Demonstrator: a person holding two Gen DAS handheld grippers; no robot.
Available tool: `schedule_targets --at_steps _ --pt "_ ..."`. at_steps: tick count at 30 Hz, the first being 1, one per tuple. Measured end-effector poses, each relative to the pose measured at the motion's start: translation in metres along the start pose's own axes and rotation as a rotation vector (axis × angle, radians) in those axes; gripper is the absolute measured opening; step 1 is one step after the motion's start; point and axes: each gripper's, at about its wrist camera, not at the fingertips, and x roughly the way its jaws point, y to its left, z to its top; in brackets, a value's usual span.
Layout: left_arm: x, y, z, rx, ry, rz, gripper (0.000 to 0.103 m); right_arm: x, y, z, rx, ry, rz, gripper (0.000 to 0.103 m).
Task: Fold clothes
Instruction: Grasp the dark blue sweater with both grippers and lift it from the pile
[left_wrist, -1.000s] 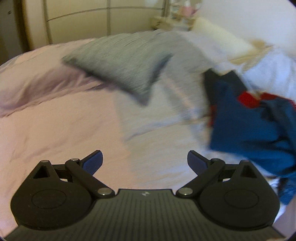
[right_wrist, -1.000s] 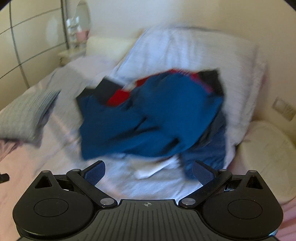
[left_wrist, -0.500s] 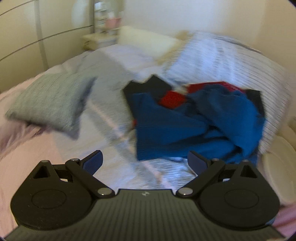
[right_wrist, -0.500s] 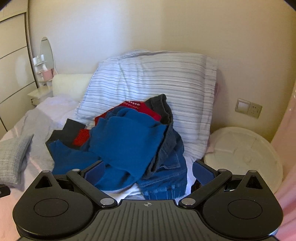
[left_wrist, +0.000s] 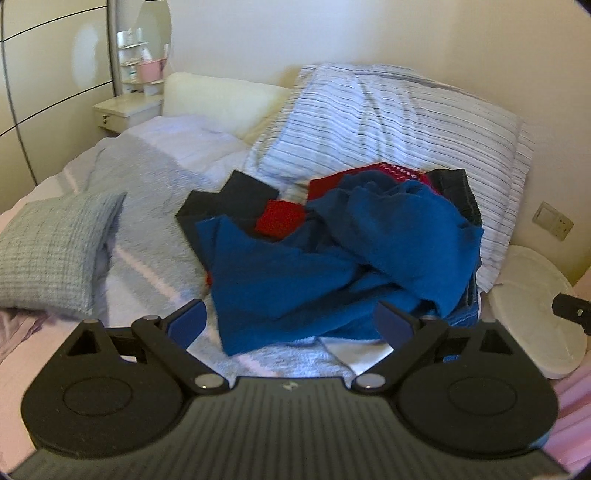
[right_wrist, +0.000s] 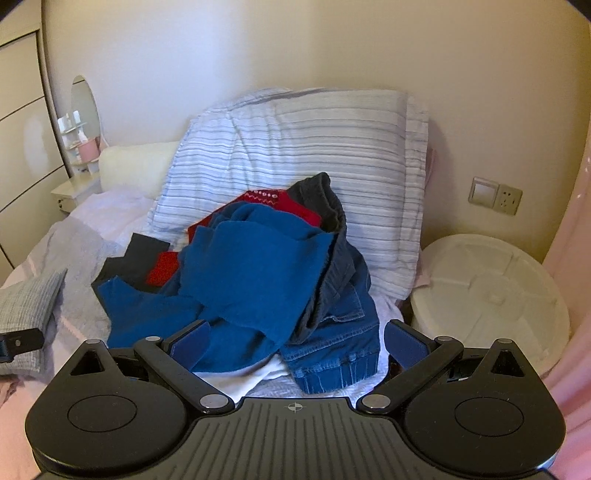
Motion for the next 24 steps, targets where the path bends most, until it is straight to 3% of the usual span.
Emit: schedule_targets --at_steps 7,14,21,24 --pt "0.047 -0.010 0.033 -0.014 -0.013 -0.010 0.093 0.042 -0.019 0.020 0.024 0.018 0.012 0.103" --pt "0.108 -0.023 0.071 -0.050 0.011 0.002 0.090 0.105 -0.029 0.064 0.003 0.051 0.074 0.103" --pt "0.154 -0.034 0.088 -0.067 0.047 -0.009 0.089 0.173 -0.044 0.089 0.044 0.114 0.136 0.102" --pt "0.175 -0.043 0.091 -0.065 0.069 -0.019 0.089 0.200 -0.053 0.090 0.067 0.158 0.146 0.096"
